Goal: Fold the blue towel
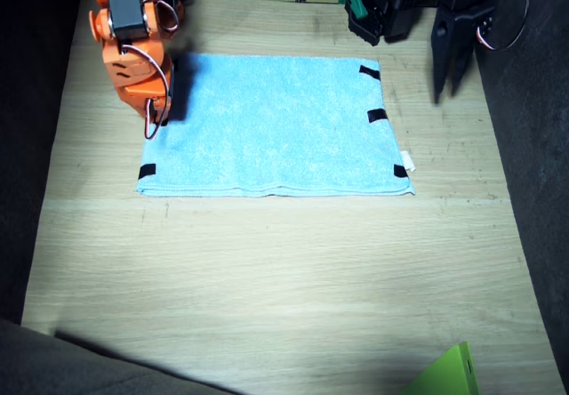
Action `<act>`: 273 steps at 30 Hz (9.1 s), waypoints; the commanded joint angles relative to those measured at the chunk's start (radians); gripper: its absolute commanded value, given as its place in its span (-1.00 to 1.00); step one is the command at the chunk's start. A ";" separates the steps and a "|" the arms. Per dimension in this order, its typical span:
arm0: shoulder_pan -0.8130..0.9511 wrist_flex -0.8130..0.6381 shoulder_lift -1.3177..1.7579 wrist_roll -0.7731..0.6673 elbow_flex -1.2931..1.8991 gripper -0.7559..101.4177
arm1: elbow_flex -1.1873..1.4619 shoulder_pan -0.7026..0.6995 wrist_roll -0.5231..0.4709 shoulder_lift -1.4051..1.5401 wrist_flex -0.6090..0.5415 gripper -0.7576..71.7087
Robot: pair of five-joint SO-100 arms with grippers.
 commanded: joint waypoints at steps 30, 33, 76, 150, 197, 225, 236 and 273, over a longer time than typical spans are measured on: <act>-0.118 -0.204 0.069 -0.008 0.230 -0.51 | -0.765 0.485 -0.057 -0.196 0.420 -0.98; -0.117 -0.206 0.086 -0.006 0.241 -0.51 | -0.850 0.502 -0.083 -0.201 0.422 -0.98; -0.124 -0.207 0.192 0.008 0.299 -0.47 | -1.239 0.661 -0.264 -0.572 0.423 -0.97; -0.428 -0.120 -0.402 -0.282 -0.110 -0.55 | -0.985 0.149 -0.021 -0.273 0.374 -0.62; -0.741 0.302 -0.796 -0.051 -1.037 -1.00 | -0.221 0.046 -0.035 0.229 0.126 -0.63; -0.965 0.643 -1.252 0.003 -1.925 -1.00 | -0.054 0.051 -0.012 0.238 0.038 -0.63; -1.098 0.644 -1.410 0.114 -2.120 -1.00 | -0.043 0.046 -0.011 0.230 0.026 -0.63; -1.180 0.609 -1.661 0.285 -2.491 -0.30 | 0.011 0.071 -0.002 0.224 -0.003 -0.63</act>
